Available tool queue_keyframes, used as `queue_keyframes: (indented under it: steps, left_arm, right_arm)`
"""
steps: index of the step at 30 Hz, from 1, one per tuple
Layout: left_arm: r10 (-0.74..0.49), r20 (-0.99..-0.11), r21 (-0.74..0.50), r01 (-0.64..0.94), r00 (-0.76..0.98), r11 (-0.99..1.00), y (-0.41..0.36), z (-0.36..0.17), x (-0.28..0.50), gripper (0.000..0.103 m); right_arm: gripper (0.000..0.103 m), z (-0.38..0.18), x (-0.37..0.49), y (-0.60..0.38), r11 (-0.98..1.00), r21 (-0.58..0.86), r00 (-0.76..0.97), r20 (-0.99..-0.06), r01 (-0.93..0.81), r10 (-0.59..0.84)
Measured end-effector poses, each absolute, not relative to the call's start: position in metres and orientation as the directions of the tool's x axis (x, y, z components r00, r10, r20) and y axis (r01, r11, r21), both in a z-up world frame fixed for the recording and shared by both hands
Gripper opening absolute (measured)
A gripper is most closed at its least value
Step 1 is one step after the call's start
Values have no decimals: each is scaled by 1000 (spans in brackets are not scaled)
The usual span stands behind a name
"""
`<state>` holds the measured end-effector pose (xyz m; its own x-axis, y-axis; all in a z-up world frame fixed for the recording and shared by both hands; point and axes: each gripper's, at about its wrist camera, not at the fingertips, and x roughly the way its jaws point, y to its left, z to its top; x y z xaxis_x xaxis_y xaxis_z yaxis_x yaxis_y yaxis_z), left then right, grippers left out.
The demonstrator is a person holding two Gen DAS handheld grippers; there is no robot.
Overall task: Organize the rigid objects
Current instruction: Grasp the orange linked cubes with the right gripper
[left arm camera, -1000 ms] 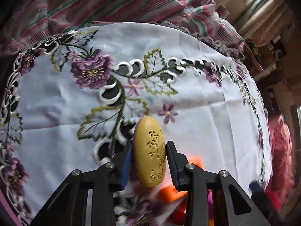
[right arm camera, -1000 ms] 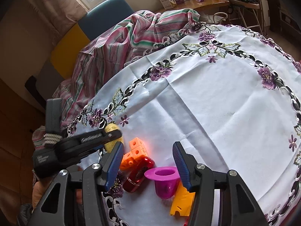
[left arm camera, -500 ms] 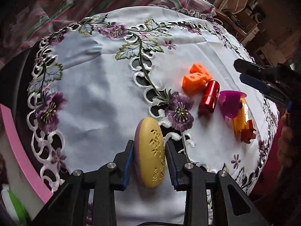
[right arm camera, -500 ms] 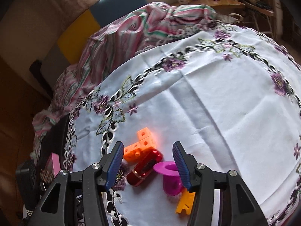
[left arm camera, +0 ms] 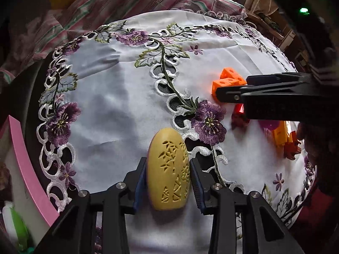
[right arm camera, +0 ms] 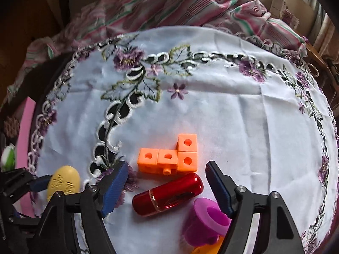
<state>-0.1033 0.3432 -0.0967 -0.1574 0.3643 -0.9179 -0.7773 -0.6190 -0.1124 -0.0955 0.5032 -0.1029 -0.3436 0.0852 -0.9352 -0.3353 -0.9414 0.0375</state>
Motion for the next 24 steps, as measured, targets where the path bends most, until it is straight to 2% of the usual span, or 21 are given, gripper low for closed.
queue_keyframes:
  steps: [1,3,5,8,11,19,24]
  left_arm:
    - [366,-916,-107,-778,-165,-619,342,-97,-102,39]
    - [369,-911,-97,-776,-182,-624,341,-97,-100,38]
    - [385,-904,-115,-764,-184,-635,336,-95,-99,36]
    - [447,-875,-166,-751,-188,-639,324,-81,-96,29]
    - [490,-847,-179,-757,-205,-628,315,-65,-89,29]
    - [572,-795,-261,-736,-203,-625,278,-37,-79,29]
    - [591,-773,-268,-725,-231,-635,264,-25,-73,29]
  right_arm:
    - [76,-107,-96,505,-937,24,-340,-935,-349,103]
    - [60,-112,-95,507,-932,38,-346,-933,-359,96]
    - [60,-111,-92,502,-937,19,-355,-928,-348,113]
    - [60,-101,-88,491,-949,31,-398,-912,-312,101]
    - [60,-93,-85,475,-963,74,-426,-904,-260,45]
    - [60,-97,-88,424,-983,40,-409,-912,-181,38]
    - [60,-110,-90,416,-989,-9,-384,-921,-145,65]
